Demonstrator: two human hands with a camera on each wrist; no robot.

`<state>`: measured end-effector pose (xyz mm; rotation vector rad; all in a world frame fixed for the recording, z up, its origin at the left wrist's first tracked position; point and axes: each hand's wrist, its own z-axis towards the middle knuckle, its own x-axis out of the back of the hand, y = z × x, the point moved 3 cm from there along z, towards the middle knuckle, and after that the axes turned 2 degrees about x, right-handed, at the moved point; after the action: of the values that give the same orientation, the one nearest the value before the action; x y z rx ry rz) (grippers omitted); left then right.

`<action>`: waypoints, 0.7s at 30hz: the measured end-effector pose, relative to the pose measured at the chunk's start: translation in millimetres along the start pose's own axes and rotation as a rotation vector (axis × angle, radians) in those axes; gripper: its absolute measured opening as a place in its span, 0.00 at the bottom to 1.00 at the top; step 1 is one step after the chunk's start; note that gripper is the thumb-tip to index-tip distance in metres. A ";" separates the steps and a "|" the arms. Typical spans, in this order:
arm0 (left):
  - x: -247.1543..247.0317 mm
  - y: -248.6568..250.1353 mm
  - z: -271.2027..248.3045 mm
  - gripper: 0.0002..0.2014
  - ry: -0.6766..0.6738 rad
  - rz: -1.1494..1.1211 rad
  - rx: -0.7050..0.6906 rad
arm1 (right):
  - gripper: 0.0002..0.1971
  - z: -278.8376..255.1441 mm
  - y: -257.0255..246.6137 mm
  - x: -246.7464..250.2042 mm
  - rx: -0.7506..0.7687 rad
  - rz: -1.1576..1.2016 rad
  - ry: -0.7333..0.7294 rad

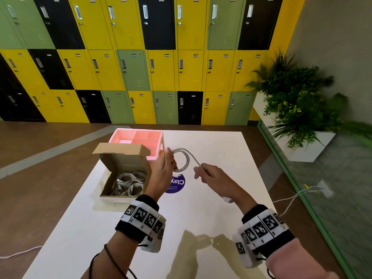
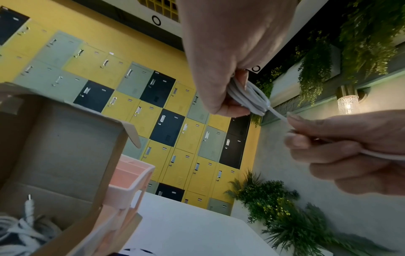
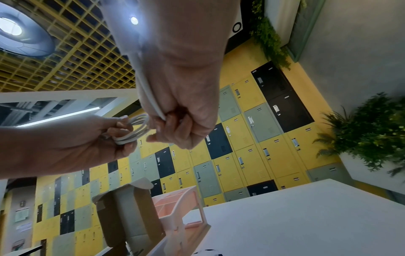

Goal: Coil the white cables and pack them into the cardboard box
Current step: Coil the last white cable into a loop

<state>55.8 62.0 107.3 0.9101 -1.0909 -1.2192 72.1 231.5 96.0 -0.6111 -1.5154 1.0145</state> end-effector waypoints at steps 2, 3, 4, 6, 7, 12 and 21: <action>2.5 0.0 1.2 0.19 0.000 -0.003 0.005 | 0.18 0.3 4.3 2.0 0.021 0.041 -0.023; 4.1 -1.1 1.3 0.19 0.007 0.003 0.012 | 0.19 1.2 6.0 3.3 0.016 0.069 -0.030; 5.7 -3.3 1.7 0.19 0.016 0.015 0.021 | 0.19 2.3 7.6 5.3 -0.001 0.106 -0.038; 9.9 -5.0 1.5 0.20 0.032 0.024 0.034 | 0.18 3.3 9.9 12.4 -0.044 0.207 -0.051; 12.5 -6.2 2.0 0.20 0.038 0.021 0.040 | 0.18 3.4 10.6 17.2 -0.055 0.258 -0.061; 17.5 -17.5 5.0 0.19 0.008 -0.009 0.094 | 0.14 3.6 15.1 39.1 -0.050 0.256 -0.126; -5.3 -11.5 -2.4 0.20 -0.212 -0.110 0.174 | 0.05 15.0 14.1 52.0 0.025 0.077 0.411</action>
<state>55.1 65.5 94.9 0.9999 -1.3474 -1.3499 44.5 277.8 111.1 -0.8104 -1.1231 0.8986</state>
